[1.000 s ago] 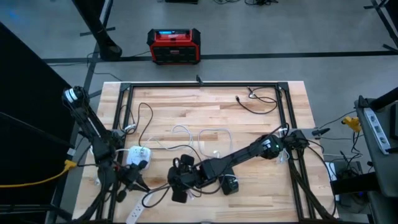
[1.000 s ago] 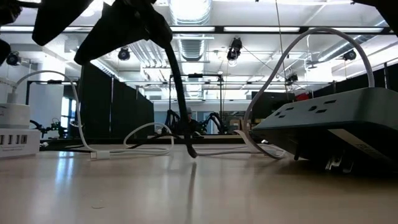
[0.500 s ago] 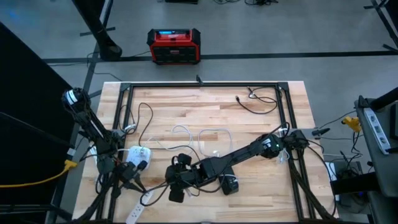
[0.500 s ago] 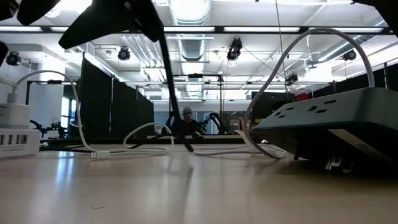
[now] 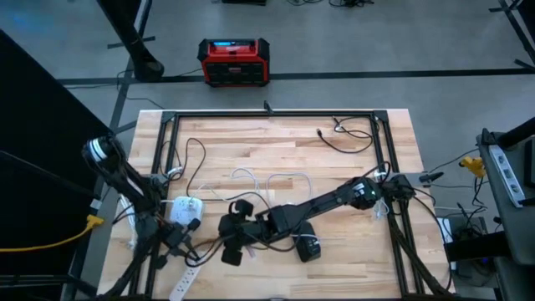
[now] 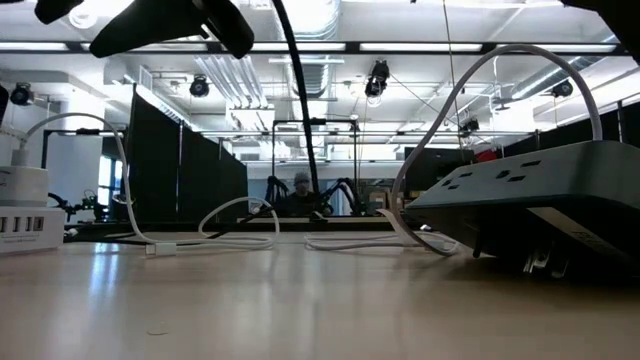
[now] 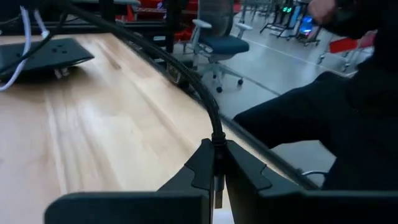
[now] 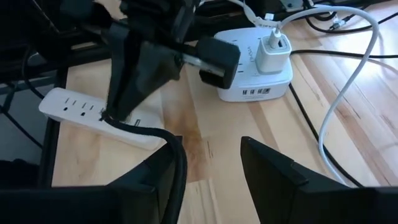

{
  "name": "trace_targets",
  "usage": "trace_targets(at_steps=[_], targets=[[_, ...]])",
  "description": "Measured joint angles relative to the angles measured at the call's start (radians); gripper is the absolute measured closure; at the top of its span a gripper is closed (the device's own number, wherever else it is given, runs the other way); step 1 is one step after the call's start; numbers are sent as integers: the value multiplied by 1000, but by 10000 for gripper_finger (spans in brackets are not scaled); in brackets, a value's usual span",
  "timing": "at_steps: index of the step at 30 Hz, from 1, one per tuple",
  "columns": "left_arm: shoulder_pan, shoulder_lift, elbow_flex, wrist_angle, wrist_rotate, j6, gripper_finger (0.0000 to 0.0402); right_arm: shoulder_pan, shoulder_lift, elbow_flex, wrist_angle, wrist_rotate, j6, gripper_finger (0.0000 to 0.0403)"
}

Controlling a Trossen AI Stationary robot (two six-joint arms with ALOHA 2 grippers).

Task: Insert USB
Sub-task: Insert the middle left black charger cable into the bottom white outlet extension

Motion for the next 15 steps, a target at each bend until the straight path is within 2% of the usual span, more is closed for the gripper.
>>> trace_targets(at_steps=[8, 15], targets=[[0, 211, -1, 202, -8, 0, 392, -9, 0, 0, 1, -2, -1, 270], [-28, 297, -1, 281, -13, -16, 392, -8, 0, 0, 1, -4, -2, 285]])
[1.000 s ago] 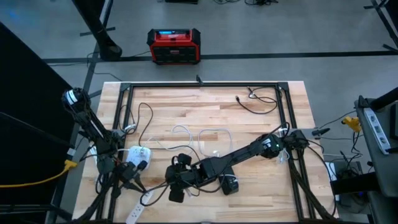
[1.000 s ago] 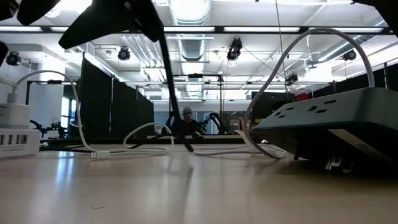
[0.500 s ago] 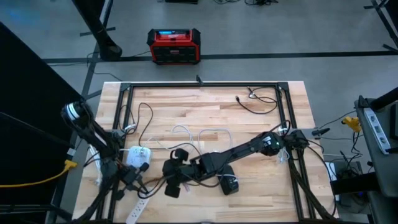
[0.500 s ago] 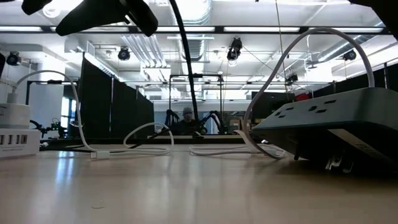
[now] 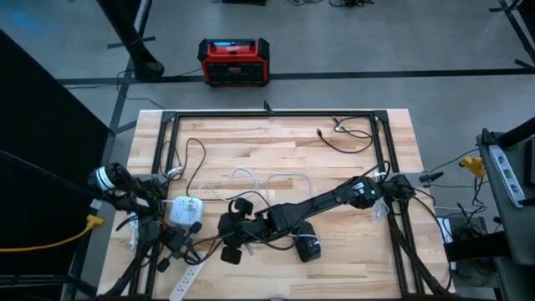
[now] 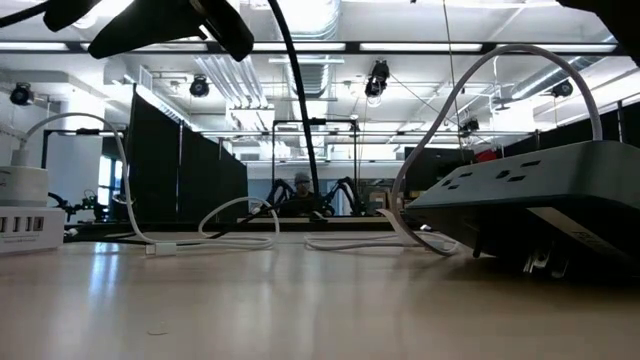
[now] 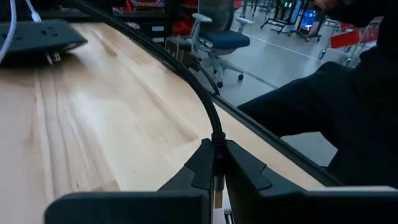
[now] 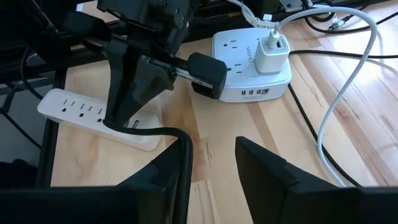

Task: Insert USB
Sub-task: Insert the middle left black charger cable into the bottom white outlet extension

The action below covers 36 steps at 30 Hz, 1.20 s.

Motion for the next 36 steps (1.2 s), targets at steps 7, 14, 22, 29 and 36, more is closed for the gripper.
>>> trace_targets(at_steps=[7, 14, 22, 29, 36], targets=[[-54, 31, -16, 8, -117, -30, 392, 0, 0, 0, 0, 0, -2, 298], [-75, 31, -23, 34, -152, -38, 392, -4, 0, 0, 28, 1, -2, 307], [-83, 48, 1, 32, -205, -46, 392, -5, 0, 0, 30, 1, -11, 316], [-114, 116, 28, 51, -296, -87, 392, -5, 0, 0, 29, 1, -10, 326], [-181, 123, 23, 55, -390, -118, 392, -5, 0, 0, 29, 1, -13, 338]])
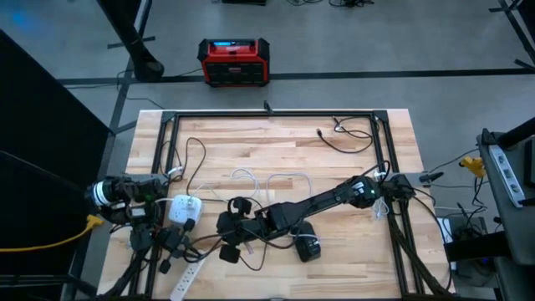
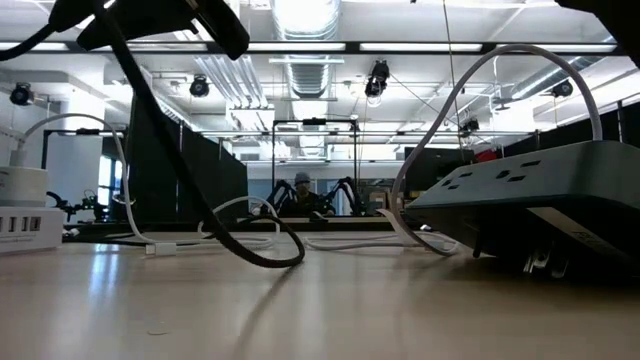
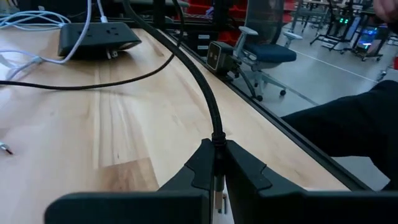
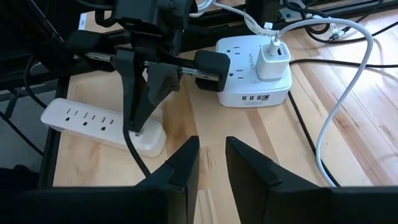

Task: Insert USB
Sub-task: Insert the middle left black charger cable into the bottom white outlet extension

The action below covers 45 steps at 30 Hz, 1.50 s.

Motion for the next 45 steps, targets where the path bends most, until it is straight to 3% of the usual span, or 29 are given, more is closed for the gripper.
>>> trace_targets(at_steps=[10, 23, 36, 45], targets=[[-24, 1, 15, -4, -29, 22, 392, -2, 0, 0, 6, 0, -3, 348], [-22, 52, 13, 38, 0, 52, 392, -8, 0, 0, 25, 0, -3, 331], [-21, 52, 16, 38, 14, 77, 392, -13, 0, 0, 46, 0, -11, 350], [-21, 52, 16, 34, 14, 72, 392, -15, 0, 0, 101, -1, -4, 334]])
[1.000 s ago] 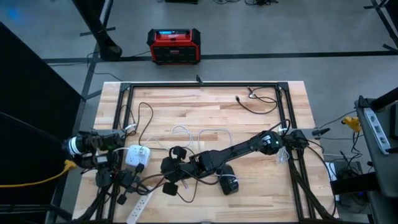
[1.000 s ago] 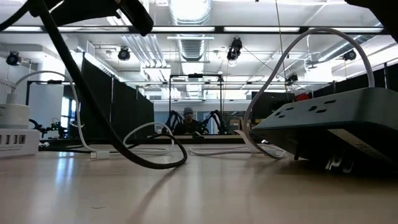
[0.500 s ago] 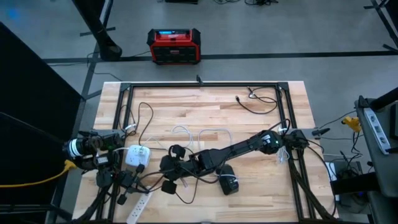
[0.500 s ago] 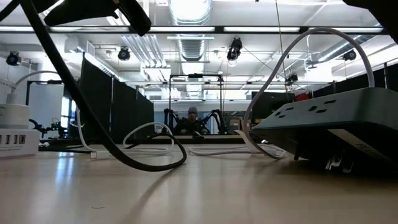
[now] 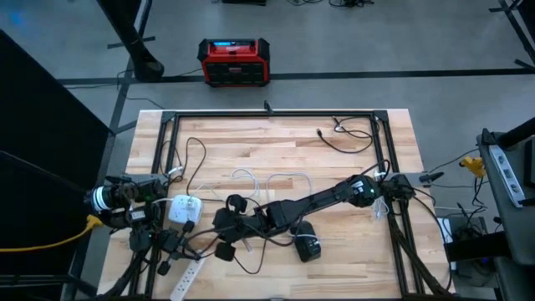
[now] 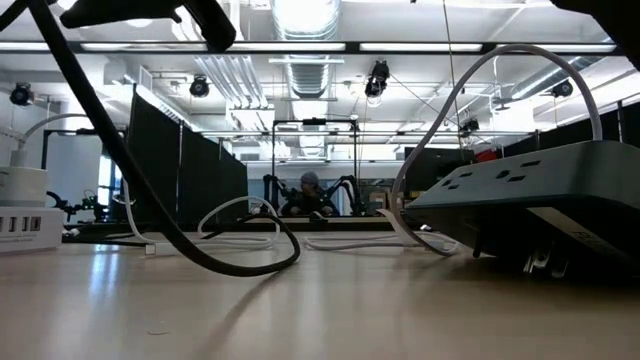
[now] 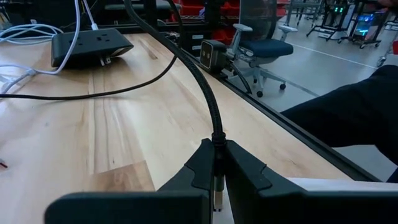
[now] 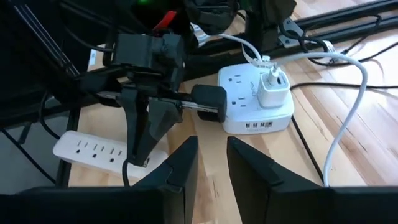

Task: Insert USB
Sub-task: Insert the middle left black charger cable into the bottom white outlet extension

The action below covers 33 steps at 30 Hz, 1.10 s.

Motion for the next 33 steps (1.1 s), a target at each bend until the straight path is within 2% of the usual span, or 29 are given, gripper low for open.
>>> trace_targets(at_steps=[6, 13, 17, 20, 22, 27, 33], targets=[[0, 1, -8, 0, -1, -22, 392, -2, 0, 0, -12, -34, 60, 326], [-2, -73, -18, -6, 4, 17, 392, 23, -26, 0, -12, -53, -167, 327], [1, -117, -36, -2, -2, 37, 392, 33, -79, 1, 4, -53, -193, 325], [6, -143, -54, 0, -23, 39, 392, 38, -99, 2, 65, -64, -178, 314], [7, -160, -62, -5, -58, 44, 392, 51, -100, 1, 156, -115, -171, 300], [16, -186, -61, -23, -87, 75, 392, 79, -16, 4, 433, -202, -82, 258], [18, -191, -61, -23, -91, 85, 392, 104, 119, -3, 486, -162, -15, 230]])
